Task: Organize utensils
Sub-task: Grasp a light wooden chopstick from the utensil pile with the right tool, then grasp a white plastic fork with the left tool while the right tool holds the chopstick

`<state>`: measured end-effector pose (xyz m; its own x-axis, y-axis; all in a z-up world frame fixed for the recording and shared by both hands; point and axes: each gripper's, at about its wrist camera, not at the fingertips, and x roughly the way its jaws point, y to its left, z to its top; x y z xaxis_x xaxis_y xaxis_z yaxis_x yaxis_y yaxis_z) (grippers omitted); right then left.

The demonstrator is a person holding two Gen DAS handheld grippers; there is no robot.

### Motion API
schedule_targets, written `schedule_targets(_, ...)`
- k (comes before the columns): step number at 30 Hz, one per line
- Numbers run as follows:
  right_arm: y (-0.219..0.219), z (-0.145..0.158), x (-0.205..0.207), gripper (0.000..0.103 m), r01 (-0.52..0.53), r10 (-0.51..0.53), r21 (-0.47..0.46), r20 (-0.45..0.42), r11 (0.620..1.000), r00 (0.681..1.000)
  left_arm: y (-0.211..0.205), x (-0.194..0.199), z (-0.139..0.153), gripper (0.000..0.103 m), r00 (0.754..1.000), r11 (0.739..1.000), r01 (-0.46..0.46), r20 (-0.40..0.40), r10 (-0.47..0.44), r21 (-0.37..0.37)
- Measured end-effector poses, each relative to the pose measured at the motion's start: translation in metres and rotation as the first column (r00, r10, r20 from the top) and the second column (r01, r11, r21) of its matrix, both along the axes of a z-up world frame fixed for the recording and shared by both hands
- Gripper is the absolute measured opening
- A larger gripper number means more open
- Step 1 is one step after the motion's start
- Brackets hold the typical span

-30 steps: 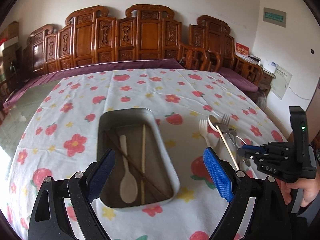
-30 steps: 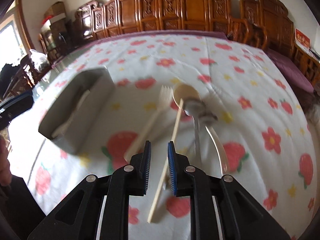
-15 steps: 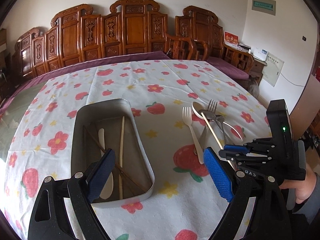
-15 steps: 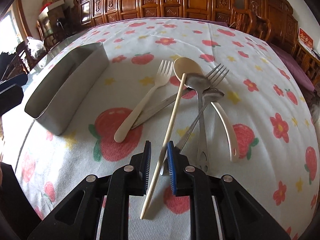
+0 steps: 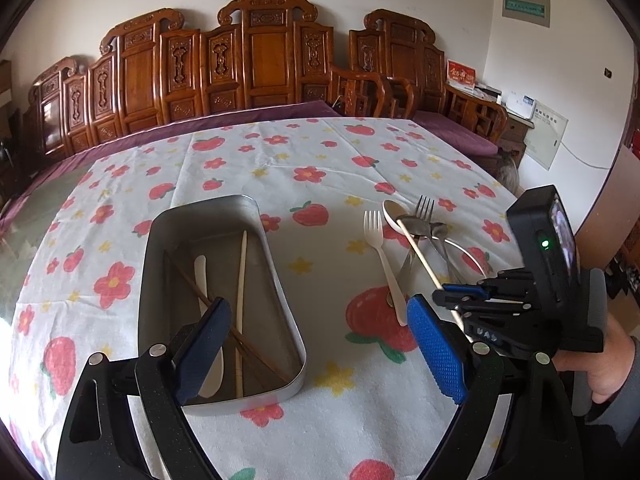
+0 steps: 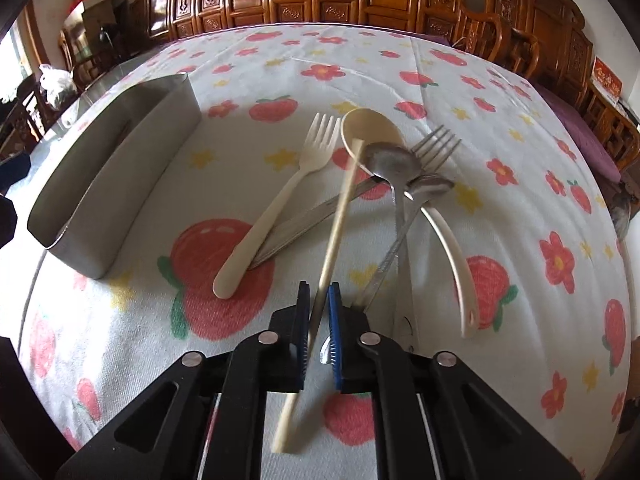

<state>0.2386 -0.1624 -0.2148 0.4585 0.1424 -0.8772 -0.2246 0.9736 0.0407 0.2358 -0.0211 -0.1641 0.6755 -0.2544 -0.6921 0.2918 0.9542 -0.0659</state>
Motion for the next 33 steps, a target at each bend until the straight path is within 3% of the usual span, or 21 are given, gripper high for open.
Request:
schedule_targets(9,-0.034,0.039,-0.029,0.006,0.017,-0.02,0.058,0.051,0.998,0.998,-0.004,0.0,0.0,0.086,1.0,1.0,0.017,0.002,-0.017,-0.002)
schedule_targets(15,-0.06,0.06,-0.053,0.006,0.034,-0.04,0.069,0.094,0.997,0.995,-0.016,0.002,0.003,0.075,0.999,0.999,0.037,-0.007,-0.037,0.002)
schedule_targets(25,-0.106,0.066,-0.073,0.006,0.072,-0.081,0.069,0.128,0.995,0.989,-0.054,0.03,0.001,0.062,0.997,0.998,0.056,-0.045,-0.055,0.023)
schedule_targets(33,-0.126,0.062,-0.069,0.006,0.095,-0.108,0.103,0.124,0.99,0.986,-0.084,0.075,-0.026,0.05,0.99,0.997,0.067,-0.131,-0.06,0.049)
